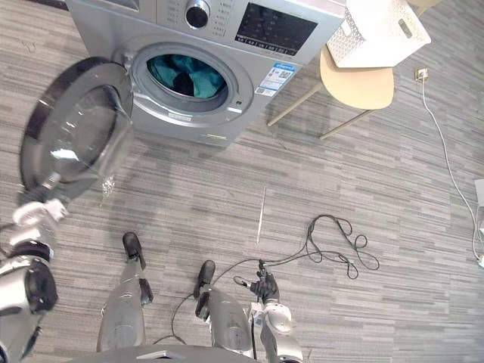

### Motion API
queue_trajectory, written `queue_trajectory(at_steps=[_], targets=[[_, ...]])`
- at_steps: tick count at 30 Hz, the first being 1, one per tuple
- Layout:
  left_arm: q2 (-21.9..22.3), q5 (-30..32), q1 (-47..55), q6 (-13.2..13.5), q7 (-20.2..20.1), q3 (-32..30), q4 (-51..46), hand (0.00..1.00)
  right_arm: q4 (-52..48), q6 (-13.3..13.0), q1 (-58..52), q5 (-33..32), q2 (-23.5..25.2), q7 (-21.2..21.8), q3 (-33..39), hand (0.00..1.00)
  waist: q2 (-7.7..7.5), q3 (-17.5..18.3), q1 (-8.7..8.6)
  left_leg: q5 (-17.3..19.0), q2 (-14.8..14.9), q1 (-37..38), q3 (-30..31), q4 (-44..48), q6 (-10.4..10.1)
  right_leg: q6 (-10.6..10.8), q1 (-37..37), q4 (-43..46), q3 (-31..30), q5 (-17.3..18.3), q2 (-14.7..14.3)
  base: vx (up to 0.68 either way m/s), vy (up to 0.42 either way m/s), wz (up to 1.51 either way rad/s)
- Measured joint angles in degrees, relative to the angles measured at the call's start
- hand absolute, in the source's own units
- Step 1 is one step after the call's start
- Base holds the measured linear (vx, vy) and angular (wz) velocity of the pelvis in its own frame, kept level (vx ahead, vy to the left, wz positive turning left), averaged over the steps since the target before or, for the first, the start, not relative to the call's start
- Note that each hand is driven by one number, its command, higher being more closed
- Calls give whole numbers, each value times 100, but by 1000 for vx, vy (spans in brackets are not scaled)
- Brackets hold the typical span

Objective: Pick up the laundry basket with both hands and put the clothes into the washing machine.

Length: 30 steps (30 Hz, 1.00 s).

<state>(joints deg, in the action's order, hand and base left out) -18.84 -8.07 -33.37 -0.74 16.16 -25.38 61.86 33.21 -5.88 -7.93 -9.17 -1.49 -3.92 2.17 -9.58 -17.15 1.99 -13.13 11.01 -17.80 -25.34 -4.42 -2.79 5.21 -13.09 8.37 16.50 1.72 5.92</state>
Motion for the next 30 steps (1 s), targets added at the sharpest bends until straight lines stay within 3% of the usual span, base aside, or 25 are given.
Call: queue_trajectory(at_steps=[2,4,5,6,7,8,10,12,15,18,22,30], targets=[[532,-216,434,73,-30,867,-21,0,287,7,133,19,72,-9,40,0,6,29,-29,22,-60,146,-10,-1,-19,2,141,-15,-18,1,59,29,27,2],[974,-545,781,132,-260,2278,-31,0,756,97,396,55,148,-24,100,0,27,123,-92,22,-123,220,2,-2,-19,11,198,-2,-30,6,125,8,22,3],[1255,-1086,874,126,-559,3710,-49,0,1117,202,606,56,164,-28,72,0,70,263,-211,22,-193,242,26,-4,-19,39,215,-3,-29,3,188,12,46,7],[1399,-1344,876,107,-761,4690,-82,0,1297,247,717,56,161,-31,10,0,101,332,-282,22,-237,288,36,-8,-19,54,258,-14,-26,-5,224,15,56,5],[1508,-1460,881,89,-860,5265,-156,0,1368,268,760,55,162,-31,-28,0,132,370,-330,22,-261,322,41,-10,-19,79,307,-32,-24,-20,247,12,63,1],[1818,-1704,911,81,-1104,6393,-530,0,1558,302,863,56,150,-30,-174,0,204,433,-429,26,-333,446,58,-12,-22,133,434,-98,-31,-56,307,10,50,2],[2139,-1852,906,82,-1303,7078,-856,0,1624,357,879,53,139,-29,-281,0,337,510,-499,48,-379,537,88,-40,-41,154,553,-161,-27,-76,337,-1,40,2],[2525,-1997,886,77,-1475,7577,-1196,0,1808,372,922,54,97,-25,-382,0,625,654,-551,131,-396,670,106,-48,4,189,697,-235,-47,-98,339,-1,34,-5],[2509,-1997,822,66,-1567,7587,-1238,0,1978,359,974,56,16,-15,-388,0,928,817,-580,205,-369,800,24,-50,2,181,819,-401,-96,-172,313,1,21,-21],[2203,-2027,895,17,-1599,7478,-1293,0,2014,359,967,57,-74,-1,-379,0,1049,869,-610,252,-336,900,-17,-50,36,166,962,-567,-46,-204,284,21,-5,-15],[1671,-2027,1425,14,-1743,6956,-1810,0,2217,337,964,64,-177,7,-43,0,1061,878,-683,288,-371,907,1,-49,89,165,1060,-703,-10,-248,286,70,-1,4],[796,-1978,3081,123,-2037,5468,-2473,0,2628,293,811,182,-377,12,531,0,1075,882,-612,379,-442,1082,111,-46,88,190,1375,-812,168,-232,292,120,-34,8]])
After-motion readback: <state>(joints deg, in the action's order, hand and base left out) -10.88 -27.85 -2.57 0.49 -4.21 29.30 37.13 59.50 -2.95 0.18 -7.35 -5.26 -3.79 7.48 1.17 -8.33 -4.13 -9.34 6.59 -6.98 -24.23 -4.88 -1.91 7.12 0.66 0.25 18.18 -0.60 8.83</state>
